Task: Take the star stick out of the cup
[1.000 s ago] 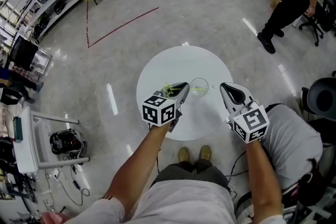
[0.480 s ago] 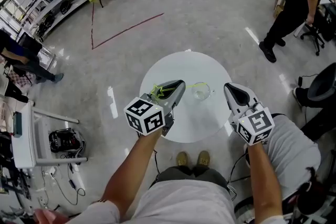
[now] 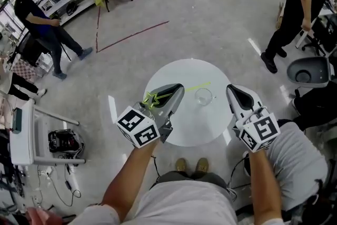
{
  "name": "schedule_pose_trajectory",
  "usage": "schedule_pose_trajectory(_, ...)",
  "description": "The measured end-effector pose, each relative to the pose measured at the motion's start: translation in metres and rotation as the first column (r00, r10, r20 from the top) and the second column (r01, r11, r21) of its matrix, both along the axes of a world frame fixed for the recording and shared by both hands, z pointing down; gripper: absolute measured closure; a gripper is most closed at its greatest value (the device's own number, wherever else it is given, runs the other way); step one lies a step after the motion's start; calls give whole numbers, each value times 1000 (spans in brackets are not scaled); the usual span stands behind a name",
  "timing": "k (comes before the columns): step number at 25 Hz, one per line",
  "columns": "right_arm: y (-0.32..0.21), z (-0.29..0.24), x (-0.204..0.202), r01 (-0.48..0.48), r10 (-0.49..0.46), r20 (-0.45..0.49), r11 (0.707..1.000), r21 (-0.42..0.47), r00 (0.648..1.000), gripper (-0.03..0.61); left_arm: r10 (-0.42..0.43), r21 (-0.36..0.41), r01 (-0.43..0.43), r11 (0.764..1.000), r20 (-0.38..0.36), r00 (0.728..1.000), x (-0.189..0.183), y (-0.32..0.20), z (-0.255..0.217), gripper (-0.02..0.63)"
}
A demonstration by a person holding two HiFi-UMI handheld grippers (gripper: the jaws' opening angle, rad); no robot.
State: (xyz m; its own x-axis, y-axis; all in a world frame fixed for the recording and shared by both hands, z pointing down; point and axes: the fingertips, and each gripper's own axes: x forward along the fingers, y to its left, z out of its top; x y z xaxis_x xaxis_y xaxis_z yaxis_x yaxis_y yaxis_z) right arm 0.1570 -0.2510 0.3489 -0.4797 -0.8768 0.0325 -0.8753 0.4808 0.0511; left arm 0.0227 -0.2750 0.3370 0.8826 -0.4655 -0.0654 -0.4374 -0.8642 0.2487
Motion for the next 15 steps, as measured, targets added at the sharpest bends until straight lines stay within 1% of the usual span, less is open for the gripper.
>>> schedule_pose_trajectory(6,5,-16,8,-18,17,29,1000,23,999,566,-23,62,24,998,-30,999,-3,11,-22,586)
schedule_pose_trajectory(10,10,-23,10,-19,17,40,999,28,999,566,-12,115,17,993,-50,999,0,18,-36,586)
schedule_pose_trajectory(15,14,-28,14,-18,17,41,999,27,999,568,-4,126,12,992,-66,998,6,18,-45,586)
